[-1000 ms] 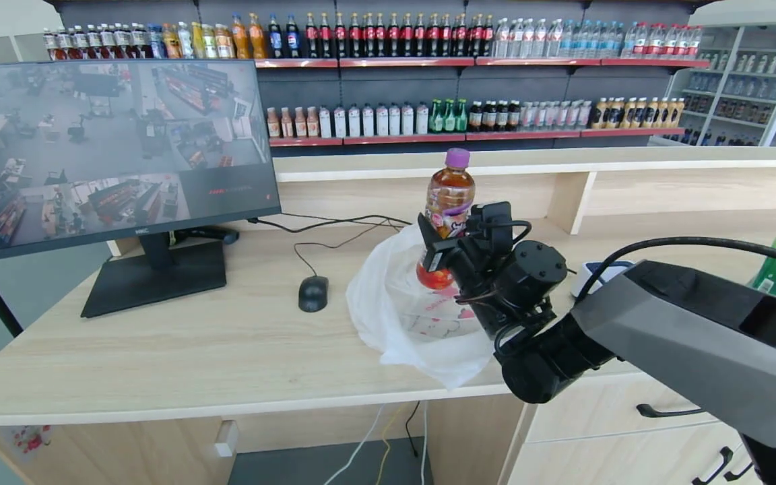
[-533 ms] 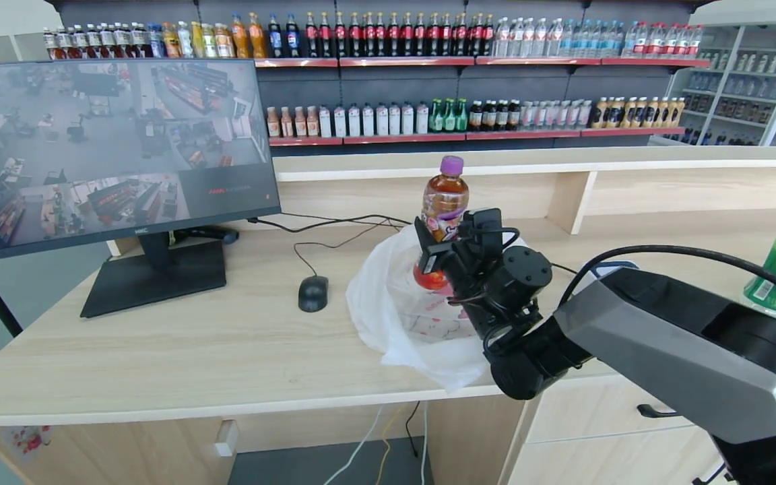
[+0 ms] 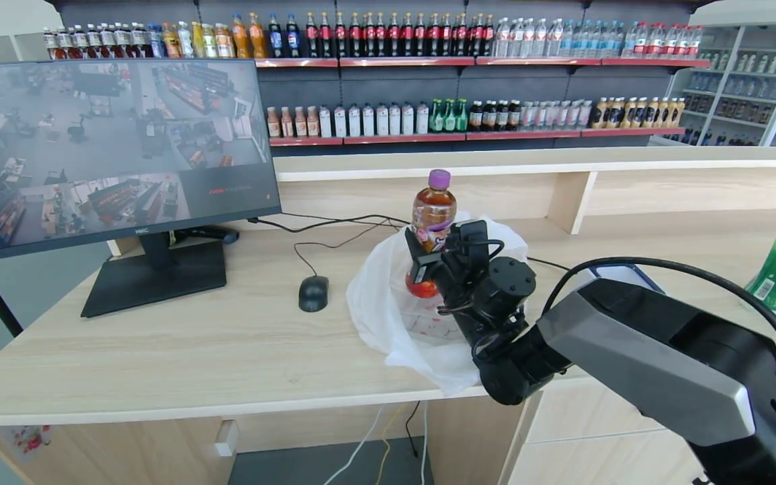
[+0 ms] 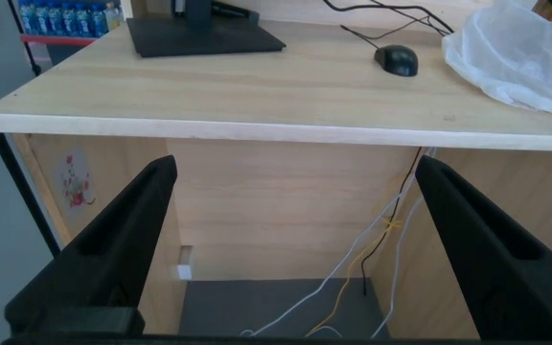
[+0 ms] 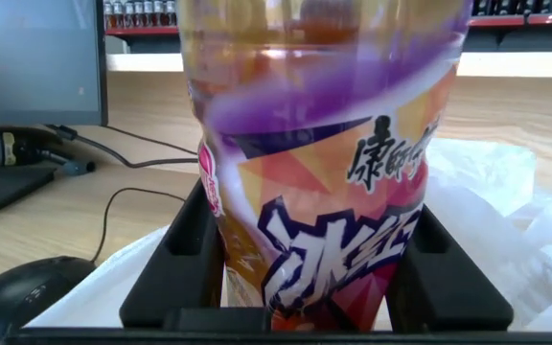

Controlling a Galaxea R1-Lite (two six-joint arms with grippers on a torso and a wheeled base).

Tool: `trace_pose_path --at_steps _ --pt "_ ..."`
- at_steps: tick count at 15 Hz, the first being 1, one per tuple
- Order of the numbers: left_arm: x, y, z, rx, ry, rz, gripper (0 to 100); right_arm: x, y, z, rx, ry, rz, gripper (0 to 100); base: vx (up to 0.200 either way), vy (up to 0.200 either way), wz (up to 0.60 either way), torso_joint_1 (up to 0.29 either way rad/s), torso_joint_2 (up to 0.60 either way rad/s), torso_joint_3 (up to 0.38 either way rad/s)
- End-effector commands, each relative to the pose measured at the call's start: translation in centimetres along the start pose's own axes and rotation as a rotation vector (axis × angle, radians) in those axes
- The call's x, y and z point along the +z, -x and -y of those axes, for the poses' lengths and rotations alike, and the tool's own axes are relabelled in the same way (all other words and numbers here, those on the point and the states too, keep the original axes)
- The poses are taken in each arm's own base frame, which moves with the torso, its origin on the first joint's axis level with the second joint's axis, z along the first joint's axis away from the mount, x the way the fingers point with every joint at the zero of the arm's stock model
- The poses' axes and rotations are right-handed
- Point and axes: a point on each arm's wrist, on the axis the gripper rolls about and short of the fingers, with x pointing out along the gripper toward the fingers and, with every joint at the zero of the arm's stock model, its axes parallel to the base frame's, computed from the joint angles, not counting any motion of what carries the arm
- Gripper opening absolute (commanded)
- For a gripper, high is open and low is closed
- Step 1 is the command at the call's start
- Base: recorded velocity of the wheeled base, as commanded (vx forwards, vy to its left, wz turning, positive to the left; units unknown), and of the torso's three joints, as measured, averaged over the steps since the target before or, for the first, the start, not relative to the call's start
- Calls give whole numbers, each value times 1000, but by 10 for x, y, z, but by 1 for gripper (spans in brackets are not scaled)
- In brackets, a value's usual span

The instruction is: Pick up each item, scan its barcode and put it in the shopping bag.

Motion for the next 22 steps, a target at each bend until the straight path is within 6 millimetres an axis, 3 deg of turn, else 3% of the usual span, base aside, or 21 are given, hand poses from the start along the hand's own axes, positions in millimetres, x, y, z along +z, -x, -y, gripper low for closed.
trace_pose_path --at_steps 1,22 --pt "0 0 0 0 0 1 100 -7 2 -1 1 2 -13 0 0 0 0 0 0 0" --pt "0 0 0 0 0 -1 100 -37 9 -6 14 5 -68 0 0 0 0 0 0 0"
